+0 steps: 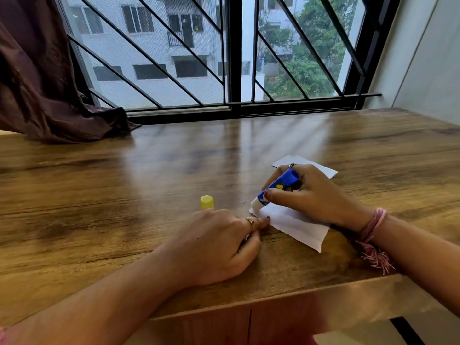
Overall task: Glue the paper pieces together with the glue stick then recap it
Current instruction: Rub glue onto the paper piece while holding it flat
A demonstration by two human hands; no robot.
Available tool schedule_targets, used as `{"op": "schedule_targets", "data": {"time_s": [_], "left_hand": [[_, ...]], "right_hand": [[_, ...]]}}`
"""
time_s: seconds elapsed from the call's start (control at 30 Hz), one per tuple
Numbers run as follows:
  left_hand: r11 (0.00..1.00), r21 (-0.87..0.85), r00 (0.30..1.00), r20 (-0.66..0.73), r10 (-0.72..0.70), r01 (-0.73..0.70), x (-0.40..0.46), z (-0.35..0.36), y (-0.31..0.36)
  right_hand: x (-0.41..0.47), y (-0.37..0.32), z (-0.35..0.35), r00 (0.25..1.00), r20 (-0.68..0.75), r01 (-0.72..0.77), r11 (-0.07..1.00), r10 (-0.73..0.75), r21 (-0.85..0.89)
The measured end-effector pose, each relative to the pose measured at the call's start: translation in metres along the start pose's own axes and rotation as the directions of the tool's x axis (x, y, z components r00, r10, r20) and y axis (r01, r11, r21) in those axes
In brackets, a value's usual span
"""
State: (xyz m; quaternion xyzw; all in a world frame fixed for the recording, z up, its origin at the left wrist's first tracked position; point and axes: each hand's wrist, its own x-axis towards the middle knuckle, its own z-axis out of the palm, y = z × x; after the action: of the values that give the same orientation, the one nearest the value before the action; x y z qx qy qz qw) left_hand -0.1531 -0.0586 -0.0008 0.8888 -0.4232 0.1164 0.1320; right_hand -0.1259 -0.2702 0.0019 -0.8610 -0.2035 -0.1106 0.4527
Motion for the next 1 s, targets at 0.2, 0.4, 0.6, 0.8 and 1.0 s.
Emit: {"op": "schedule_targets", "data": {"time_s": [0.2,0.4,0.6,0.8,1.0], "left_hand": [[1.0,0.006,1.0,-0.015,0.002,-0.002,0.0008,0.0006,-0.0011],[1.0,-0.007,1.0,-0.017,0.005,-0.005,-0.0001,0.0016,-0.0013],[1.0,-0.021,1.0,0.001,0.005,-0.005,0.0004,0.0006,-0.0017],[1.0,-0.017,1.0,-0.009,0.005,-0.005,0.0006,-0.001,0.0005],[1.0,-0.028,1.0,-0.022,0.01,-0.011,0.0007,-0.001,0.0011]], "right_hand": [[0.0016,0.0007,-0.0015,1.0,-0.007,0.009,1.0,-0.009,-0.01],[0.0024,0.0024,-0.0041,1.0,-0.001,-0.003,1.0,0.003,-0.013],[0.0008,0.0005,-0.0027,0.999,0.041,0.014,1.0,-0.014,-0.015],[0.0016,0.0018,-0.0036,0.999,0.045,0.01,1.0,-0.008,-0.026],[0.0034,0.0056,-0.0072,1.0,-0.004,-0.008,0.999,0.008,-0.048]]}}
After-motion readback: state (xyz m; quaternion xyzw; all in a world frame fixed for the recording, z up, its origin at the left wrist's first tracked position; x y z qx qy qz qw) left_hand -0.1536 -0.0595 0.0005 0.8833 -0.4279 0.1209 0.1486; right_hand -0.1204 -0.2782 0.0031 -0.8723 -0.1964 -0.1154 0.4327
